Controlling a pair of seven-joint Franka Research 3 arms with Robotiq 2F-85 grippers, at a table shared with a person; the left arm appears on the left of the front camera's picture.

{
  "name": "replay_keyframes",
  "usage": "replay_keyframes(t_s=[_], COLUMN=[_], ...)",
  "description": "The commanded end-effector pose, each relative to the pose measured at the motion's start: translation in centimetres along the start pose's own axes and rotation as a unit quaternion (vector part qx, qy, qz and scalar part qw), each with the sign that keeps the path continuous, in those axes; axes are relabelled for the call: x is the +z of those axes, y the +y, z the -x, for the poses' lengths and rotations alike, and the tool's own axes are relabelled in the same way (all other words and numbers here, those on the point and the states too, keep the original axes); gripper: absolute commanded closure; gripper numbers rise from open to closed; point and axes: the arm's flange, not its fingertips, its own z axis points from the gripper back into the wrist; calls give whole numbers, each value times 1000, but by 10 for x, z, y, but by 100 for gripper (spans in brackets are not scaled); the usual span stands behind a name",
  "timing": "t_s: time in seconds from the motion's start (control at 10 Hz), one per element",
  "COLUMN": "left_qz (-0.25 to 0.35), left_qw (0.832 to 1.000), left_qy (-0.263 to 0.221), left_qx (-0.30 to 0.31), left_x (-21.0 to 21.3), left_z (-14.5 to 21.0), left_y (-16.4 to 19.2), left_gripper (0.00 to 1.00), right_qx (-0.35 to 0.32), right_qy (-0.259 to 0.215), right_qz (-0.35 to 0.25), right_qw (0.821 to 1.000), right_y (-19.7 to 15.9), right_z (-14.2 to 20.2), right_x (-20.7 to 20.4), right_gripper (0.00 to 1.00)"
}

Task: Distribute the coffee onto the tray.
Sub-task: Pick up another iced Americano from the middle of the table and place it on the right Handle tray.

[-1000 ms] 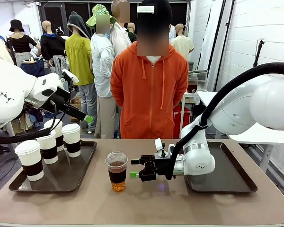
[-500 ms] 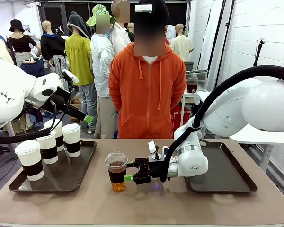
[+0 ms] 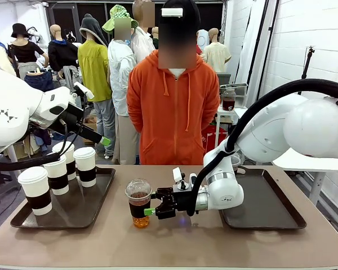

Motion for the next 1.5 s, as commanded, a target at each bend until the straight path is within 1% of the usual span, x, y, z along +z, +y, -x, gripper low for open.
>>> replay_keyframes(t_s=[0.0, 0.4, 0.7, 0.9, 1.0, 1.1, 1.2, 1.4], left_qz=[5, 5, 5, 5, 5, 5, 5, 5], left_qw=[1000, 1000, 1000, 1000, 1000, 1000, 1000, 1000], left_qy=[-1, -1, -1, -1, -1, -1, -1, -1], left_qx=[3, 3, 3, 3, 3, 3, 3, 3], left_x=[0, 0, 0, 0, 0, 0, 0, 0], left_z=[1, 1, 1, 1, 1, 1, 1, 1], left_y=[1, 1, 1, 1, 1, 1, 1, 1], left_gripper=[0, 0, 0, 0, 0, 0, 0, 0], right_qx=[-6, -9, -14, -23, -28, -14, -11, -8], right_qy=[3, 5, 5, 5, 16, 8, 17, 21], right_qz=[10, -3, -3, -17, -26, -28, -30, -30], right_qw=[1000, 1000, 1000, 1000, 999, 999, 999, 999], right_y=[-7, -14, -17, -14, -12, -9, -8, -7], right_z=[3, 4, 3, 2, 1, 1, -1, -5], right_x=[-18, -37, -44, -44, -46, -46, -46, -45], right_gripper=[0, 0, 0, 0, 16, 35, 35, 35])
